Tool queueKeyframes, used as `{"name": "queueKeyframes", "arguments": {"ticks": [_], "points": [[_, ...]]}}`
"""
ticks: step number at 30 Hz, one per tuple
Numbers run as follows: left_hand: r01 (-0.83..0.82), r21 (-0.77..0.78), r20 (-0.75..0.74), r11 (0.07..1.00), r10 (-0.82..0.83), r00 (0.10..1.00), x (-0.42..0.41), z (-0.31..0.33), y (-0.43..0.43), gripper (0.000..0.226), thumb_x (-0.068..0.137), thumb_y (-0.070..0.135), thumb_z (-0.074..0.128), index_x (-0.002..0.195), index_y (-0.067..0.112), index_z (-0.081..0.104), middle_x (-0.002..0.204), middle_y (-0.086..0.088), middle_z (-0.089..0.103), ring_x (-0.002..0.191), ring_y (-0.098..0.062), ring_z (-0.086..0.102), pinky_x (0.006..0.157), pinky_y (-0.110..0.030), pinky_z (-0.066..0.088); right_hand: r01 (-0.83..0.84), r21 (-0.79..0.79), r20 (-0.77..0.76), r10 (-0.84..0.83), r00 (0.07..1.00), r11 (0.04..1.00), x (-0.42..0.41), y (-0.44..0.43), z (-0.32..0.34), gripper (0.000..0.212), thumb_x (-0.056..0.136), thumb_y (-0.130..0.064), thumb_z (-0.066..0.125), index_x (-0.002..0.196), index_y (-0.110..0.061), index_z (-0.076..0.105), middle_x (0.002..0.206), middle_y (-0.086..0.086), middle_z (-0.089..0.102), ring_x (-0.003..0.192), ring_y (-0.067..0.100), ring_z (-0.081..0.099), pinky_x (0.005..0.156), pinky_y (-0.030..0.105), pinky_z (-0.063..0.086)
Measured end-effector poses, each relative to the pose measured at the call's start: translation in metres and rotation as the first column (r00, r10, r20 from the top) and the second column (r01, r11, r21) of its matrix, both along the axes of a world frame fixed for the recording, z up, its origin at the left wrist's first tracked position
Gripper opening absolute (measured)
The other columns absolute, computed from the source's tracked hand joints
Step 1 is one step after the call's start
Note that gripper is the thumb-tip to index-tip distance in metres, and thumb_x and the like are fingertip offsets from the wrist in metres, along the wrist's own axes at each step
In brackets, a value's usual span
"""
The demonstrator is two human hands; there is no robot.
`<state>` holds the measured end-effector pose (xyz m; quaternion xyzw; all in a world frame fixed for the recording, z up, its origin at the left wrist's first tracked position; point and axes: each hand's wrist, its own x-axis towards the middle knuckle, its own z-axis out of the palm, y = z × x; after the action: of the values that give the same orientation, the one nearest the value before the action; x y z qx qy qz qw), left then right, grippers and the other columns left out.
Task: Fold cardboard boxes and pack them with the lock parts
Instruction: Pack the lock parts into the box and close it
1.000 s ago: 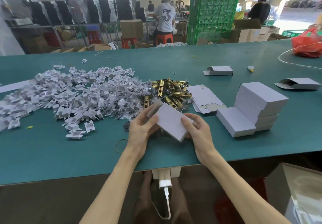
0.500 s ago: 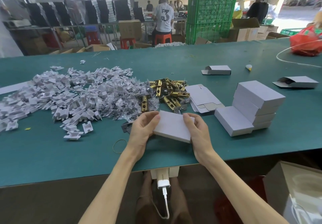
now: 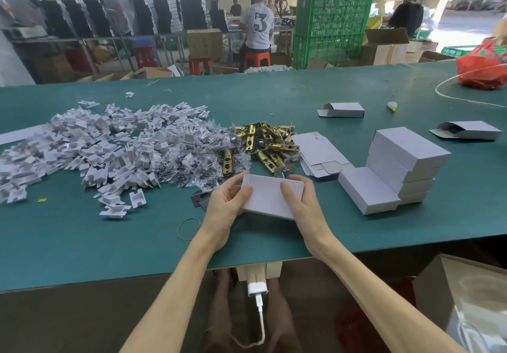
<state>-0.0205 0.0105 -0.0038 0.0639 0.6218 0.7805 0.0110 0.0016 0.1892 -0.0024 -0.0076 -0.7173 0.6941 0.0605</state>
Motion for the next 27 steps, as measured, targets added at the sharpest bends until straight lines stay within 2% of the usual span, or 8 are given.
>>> {"name": "queueKeyframes", "arguments": {"ticks": [3,7,10,13,16,20,24,27], "points": [[-0.009,0.006,0.003,1.0,0.009,1.0,-0.0002,0.0001,0.0005,0.049,0.091,0.027,0.071,0.139,0.022,0.062,0.112,-0.003,0.076,0.099,-0.015,0.067,0.08,-0.03,0.06,0.022,-0.016,-0.031,-0.022,0.999,1.0,0.0008,0.0004,-0.0004,0.045,0.095,-0.048,0.065,0.131,-0.031,0.046,0.12,-0.008,0.057,0.098,0.0,0.061,0.077,0.016,0.049],[-0.045,0.037,0.006,0.998,0.045,0.999,-0.0023,-0.0017,0.0003,0.041,0.099,0.019,0.066,0.139,0.021,0.062,0.123,-0.012,0.073,0.103,-0.018,0.066,0.083,-0.034,0.061,0.042,-0.095,-0.034,-0.046,0.998,0.995,0.0002,0.0005,0.0002,0.047,0.091,-0.049,0.07,0.128,-0.031,0.047,0.121,-0.004,0.064,0.105,0.008,0.065,0.083,0.023,0.053],[-0.049,0.036,0.007,0.998,0.049,0.999,-0.003,-0.0023,0.0004,0.03,0.103,0.016,0.061,0.132,0.022,0.066,0.122,-0.006,0.074,0.105,-0.016,0.067,0.085,-0.033,0.062,0.06,-0.085,-0.054,-0.065,0.996,0.995,0.0003,0.001,0.0007,0.041,0.094,-0.044,0.067,0.13,-0.032,0.05,0.121,-0.004,0.067,0.106,0.007,0.066,0.088,0.027,0.056],[-0.037,0.019,0.005,0.999,0.036,0.999,-0.0013,-0.0015,0.0014,0.023,0.105,0.019,0.058,0.122,0.024,0.073,0.12,-0.003,0.075,0.106,-0.015,0.066,0.09,-0.036,0.062,0.054,-0.074,-0.087,-0.06,0.994,0.996,0.0007,0.001,0.0011,0.038,0.099,-0.04,0.061,0.135,-0.025,0.056,0.12,-0.006,0.067,0.106,0.006,0.064,0.087,0.025,0.055],[-0.051,0.01,0.018,0.999,0.05,0.999,-0.0014,-0.0007,0.0024,0.024,0.107,0.019,0.054,0.123,0.023,0.072,0.127,-0.009,0.073,0.109,-0.018,0.066,0.097,-0.042,0.058,0.033,-0.058,-0.105,-0.039,0.994,0.998,0.0015,0.0005,0.0031,0.022,0.102,-0.039,0.056,0.123,-0.035,0.063,0.106,-0.012,0.069,0.095,0.0,0.061,0.086,0.027,0.052],[-0.07,0.009,0.04,0.998,0.069,0.997,-0.0026,-0.0007,0.0034,0.028,0.109,0.016,0.05,0.129,0.019,0.069,0.125,-0.005,0.075,0.11,-0.015,0.069,0.09,-0.031,0.06,0.029,-0.08,-0.086,-0.036,0.996,0.996,0.002,-0.0001,0.0047,0.016,0.103,-0.039,0.054,0.114,-0.039,0.066,0.104,-0.011,0.069,0.096,0.006,0.059,0.095,0.042,0.052],[-0.072,0.003,0.046,0.997,0.072,0.996,-0.0029,-0.0018,0.0025,0.032,0.109,0.019,0.051,0.138,0.013,0.065,0.126,-0.005,0.074,0.112,-0.017,0.07,0.093,-0.035,0.059,0.026,-0.094,-0.076,-0.033,0.997,0.995,0.0027,0.0001,0.0056,0.021,0.103,-0.038,0.054,0.121,-0.034,0.065,0.108,-0.005,0.069,0.099,0.011,0.06,0.1,0.05,0.05],[-0.079,0.012,0.053,0.997,0.078,0.996,-0.0016,0.0005,0.0029,0.032,0.108,0.02,0.052,0.137,0.013,0.066,0.126,-0.006,0.074,0.11,-0.017,0.07,0.09,-0.034,0.059,0.014,-0.088,-0.085,-0.022,0.996,0.996,0.0034,0.0006,0.0055,0.02,0.103,-0.04,0.054,0.118,-0.036,0.066,0.106,-0.004,0.069,0.096,0.01,0.059,0.098,0.052,0.05]]}}
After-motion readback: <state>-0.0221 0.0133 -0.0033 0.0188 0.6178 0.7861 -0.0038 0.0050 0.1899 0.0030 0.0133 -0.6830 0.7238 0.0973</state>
